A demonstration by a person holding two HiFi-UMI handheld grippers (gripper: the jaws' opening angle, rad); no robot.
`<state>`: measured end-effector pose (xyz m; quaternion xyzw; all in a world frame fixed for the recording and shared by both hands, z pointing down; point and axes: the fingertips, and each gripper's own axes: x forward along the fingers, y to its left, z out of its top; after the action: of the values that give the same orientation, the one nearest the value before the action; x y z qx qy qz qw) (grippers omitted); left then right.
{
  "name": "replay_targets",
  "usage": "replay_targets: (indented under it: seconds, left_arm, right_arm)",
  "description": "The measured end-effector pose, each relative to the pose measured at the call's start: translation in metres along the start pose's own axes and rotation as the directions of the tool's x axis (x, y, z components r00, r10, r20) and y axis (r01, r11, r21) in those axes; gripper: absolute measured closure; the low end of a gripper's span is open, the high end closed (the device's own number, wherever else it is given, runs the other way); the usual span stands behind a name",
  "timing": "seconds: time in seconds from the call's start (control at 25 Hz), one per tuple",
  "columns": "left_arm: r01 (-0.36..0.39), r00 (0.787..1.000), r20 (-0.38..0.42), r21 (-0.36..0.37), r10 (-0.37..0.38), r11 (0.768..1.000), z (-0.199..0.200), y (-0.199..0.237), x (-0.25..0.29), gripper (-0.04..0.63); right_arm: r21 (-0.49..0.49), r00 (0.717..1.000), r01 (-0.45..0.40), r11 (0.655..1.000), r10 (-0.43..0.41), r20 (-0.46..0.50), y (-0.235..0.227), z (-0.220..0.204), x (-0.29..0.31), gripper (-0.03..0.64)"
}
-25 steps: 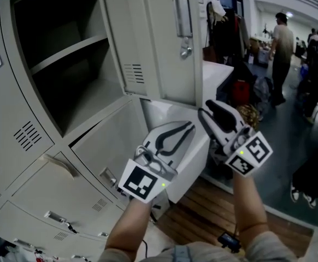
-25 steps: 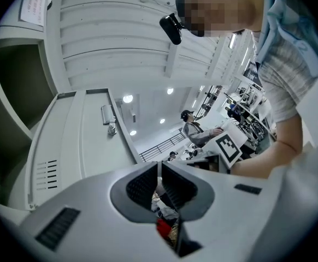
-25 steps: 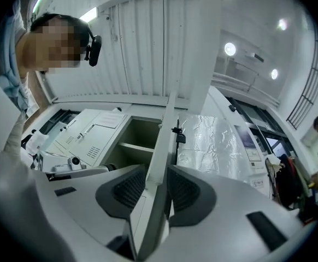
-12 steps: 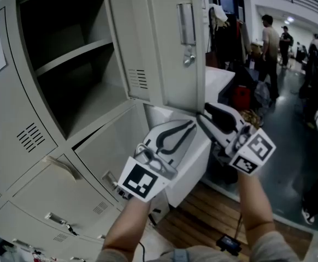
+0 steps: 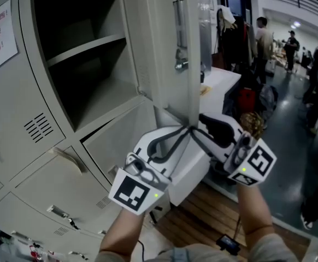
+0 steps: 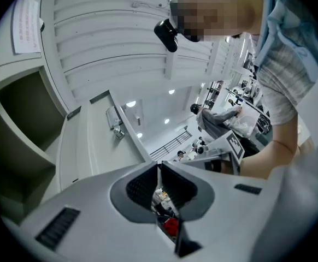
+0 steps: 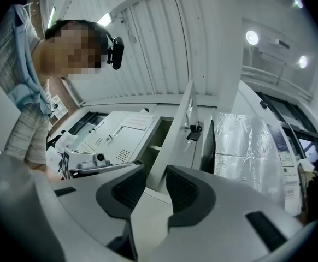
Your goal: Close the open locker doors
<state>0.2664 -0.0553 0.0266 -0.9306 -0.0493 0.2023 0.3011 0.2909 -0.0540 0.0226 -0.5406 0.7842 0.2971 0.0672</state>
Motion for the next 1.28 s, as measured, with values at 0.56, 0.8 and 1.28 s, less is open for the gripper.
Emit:
replay_targets:
  seconds: [0.56, 0.8, 1.28]
  left_arm:
    - [-0.118, 0.990, -0.070, 0.057, 0.122, 0.991, 0.017, 0.030, -0.085, 0.588]
    - [-0.193, 0.977, -0.086, 0.059, 0.197, 0.979, 0.024, 0.051, -0.120, 0.588]
    - [-0.309, 0.942, -0.117, 0.056, 0.313, 0.949, 0.025, 0.088, -0.182, 0.588]
  right_arm:
    - [0.022, 0.991, -0.117, 0.993, 0.115, 0.066, 0.075, 0.011, 0.065, 0.503]
    - [0.037, 0.989, -0.134, 0.990, 0.131, 0.074, 0.096, 0.008, 0.095, 0.503]
    - [0.076, 0.981, -0.176, 0.981, 0.168, 0.097, 0.128, -0.009, 0.157, 0.503]
